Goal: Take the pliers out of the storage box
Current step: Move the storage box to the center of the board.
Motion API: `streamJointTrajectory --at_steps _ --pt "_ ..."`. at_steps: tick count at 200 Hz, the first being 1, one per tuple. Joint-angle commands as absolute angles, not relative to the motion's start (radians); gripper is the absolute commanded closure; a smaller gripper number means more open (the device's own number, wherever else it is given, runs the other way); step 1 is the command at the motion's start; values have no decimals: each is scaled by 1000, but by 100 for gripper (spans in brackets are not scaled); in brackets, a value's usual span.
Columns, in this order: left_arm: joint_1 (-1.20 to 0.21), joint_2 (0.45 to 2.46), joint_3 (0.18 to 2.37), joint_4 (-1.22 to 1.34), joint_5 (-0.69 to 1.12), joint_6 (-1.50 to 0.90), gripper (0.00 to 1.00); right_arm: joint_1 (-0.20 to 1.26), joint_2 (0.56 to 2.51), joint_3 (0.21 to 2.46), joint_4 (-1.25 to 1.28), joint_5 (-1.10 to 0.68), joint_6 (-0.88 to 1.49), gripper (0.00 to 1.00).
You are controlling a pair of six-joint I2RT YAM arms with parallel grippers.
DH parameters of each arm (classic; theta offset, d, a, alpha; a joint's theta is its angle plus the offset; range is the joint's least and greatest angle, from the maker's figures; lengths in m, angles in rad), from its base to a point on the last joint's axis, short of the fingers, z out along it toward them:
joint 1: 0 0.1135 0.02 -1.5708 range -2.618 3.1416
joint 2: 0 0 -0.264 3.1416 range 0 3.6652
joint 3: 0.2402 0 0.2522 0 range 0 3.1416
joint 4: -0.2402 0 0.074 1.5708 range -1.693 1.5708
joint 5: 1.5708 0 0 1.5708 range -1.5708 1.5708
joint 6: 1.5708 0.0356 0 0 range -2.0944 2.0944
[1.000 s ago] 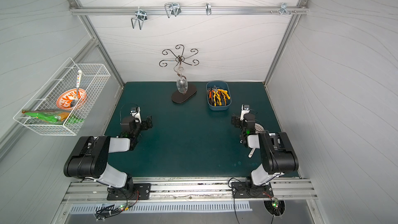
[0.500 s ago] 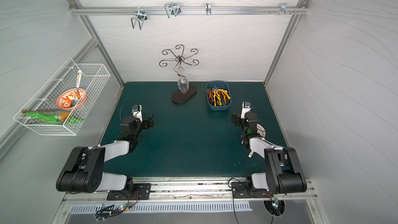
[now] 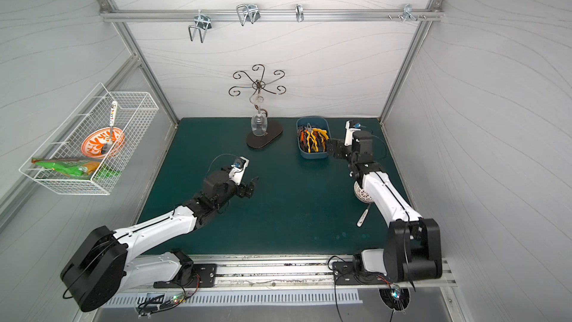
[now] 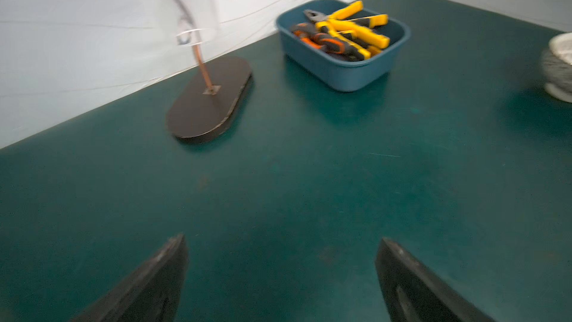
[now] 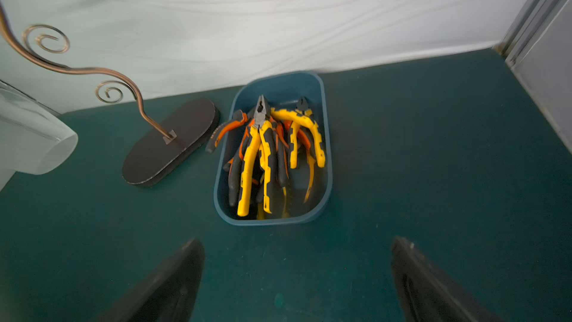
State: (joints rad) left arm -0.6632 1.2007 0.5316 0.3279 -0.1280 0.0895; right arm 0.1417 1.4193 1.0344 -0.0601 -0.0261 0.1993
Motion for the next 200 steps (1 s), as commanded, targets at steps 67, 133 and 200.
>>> streamJointTrajectory --at_steps 67,133,200 --pt "-772 1201 599 246 93 -39 0 98 1923 1541 -518 -78 168 32" --pt "-772 1250 598 269 83 -24 0 89 2195 1888 -577 -97 170 51" --pt "-772 1245 607 259 89 -14 0 89 2417 2209 -698 -95 153 69"
